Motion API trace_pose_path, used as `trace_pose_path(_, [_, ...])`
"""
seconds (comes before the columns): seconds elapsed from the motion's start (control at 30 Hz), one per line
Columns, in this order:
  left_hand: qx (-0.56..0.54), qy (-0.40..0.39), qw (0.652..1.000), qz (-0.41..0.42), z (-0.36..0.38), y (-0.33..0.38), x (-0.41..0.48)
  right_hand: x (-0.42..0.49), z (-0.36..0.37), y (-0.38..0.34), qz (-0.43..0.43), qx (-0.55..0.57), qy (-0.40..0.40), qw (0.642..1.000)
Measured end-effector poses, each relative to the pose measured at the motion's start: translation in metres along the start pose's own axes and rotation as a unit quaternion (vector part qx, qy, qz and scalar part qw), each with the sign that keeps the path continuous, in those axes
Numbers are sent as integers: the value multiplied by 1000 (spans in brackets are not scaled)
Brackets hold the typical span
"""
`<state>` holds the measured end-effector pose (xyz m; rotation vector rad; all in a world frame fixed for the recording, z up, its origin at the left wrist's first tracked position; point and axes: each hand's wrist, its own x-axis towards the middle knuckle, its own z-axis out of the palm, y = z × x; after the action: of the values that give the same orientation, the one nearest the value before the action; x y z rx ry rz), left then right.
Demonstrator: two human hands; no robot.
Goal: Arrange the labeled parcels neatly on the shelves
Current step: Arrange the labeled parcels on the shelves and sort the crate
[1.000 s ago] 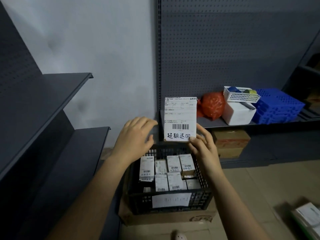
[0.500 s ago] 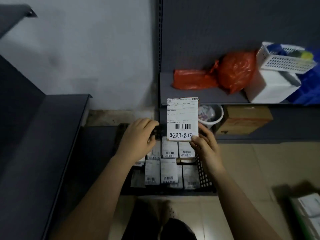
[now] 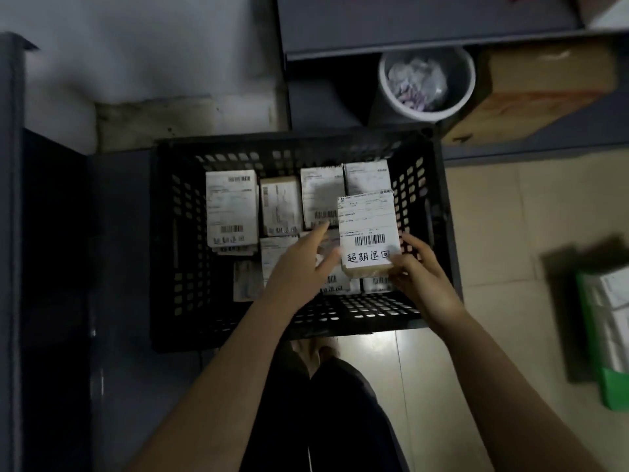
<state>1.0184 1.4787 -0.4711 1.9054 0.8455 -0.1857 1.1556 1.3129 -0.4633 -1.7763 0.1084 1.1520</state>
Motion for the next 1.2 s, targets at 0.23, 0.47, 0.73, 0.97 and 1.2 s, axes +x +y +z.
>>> trace_pose_path(0.23, [-51, -56, 997, -31, 55, -6, 13, 27, -20, 23, 87, -100, -27, 991])
trace_pose_path(0.47, [8, -89, 995, -37, 72, -16, 18, 50, -14, 32, 112, -193, -27, 974])
trace_pose_path(0.73, [181, -75, 981, 10, 83, -33, 39, 76, -5, 46, 112, -273, -21, 955])
trace_pose_path(0.97, [241, -36, 970, 9, 80, -47, 34, 75, -5, 48, 31, -359, -13, 933])
trace_pose_path(1.2, [286, -49, 957, 18, 83, -53, 40, 77, 0, 54, -65, -469, -58, 879])
